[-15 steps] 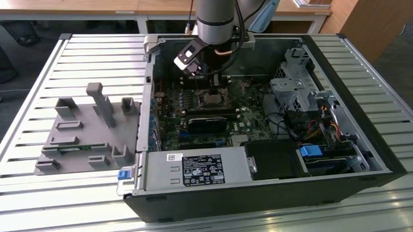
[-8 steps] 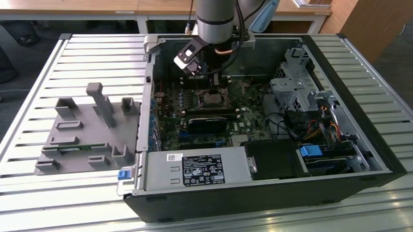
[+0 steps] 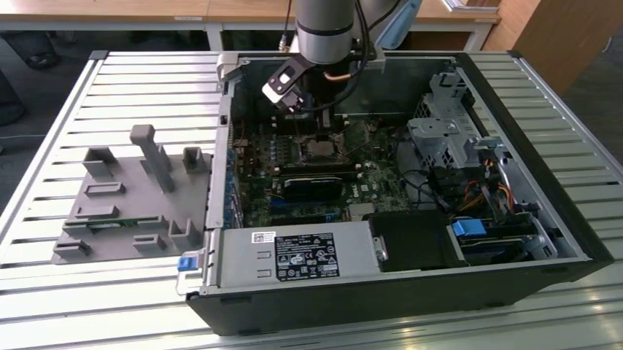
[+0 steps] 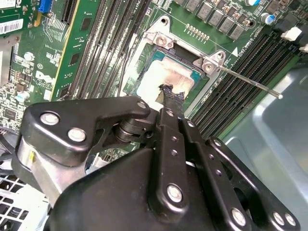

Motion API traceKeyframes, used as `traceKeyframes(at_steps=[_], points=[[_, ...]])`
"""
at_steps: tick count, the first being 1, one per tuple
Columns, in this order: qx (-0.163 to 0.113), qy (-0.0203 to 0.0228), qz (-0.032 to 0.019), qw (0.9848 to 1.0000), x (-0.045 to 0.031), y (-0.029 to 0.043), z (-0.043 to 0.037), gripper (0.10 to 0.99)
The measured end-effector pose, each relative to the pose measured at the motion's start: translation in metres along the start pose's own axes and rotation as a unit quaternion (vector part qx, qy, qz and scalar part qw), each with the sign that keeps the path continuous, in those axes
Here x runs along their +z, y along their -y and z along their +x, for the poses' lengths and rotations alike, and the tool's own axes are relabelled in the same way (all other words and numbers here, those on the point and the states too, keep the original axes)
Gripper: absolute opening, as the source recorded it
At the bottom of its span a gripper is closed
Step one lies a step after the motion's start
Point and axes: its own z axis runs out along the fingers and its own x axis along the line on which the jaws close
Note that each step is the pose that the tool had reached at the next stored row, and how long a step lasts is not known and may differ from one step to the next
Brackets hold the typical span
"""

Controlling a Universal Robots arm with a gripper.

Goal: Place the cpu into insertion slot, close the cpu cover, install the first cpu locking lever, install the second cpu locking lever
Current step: 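Close the cpu cover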

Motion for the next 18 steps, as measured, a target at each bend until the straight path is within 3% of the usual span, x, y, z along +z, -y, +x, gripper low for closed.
traceKeyframes(at_steps=[10,18], points=[[0.000,0.0000,0.0005,1.0000,-0.0083,-0.0005,0.0000,0.106],[0.000,0.0002,0.0027,1.0000,-0.0201,-0.0013,0.0000,0.106]])
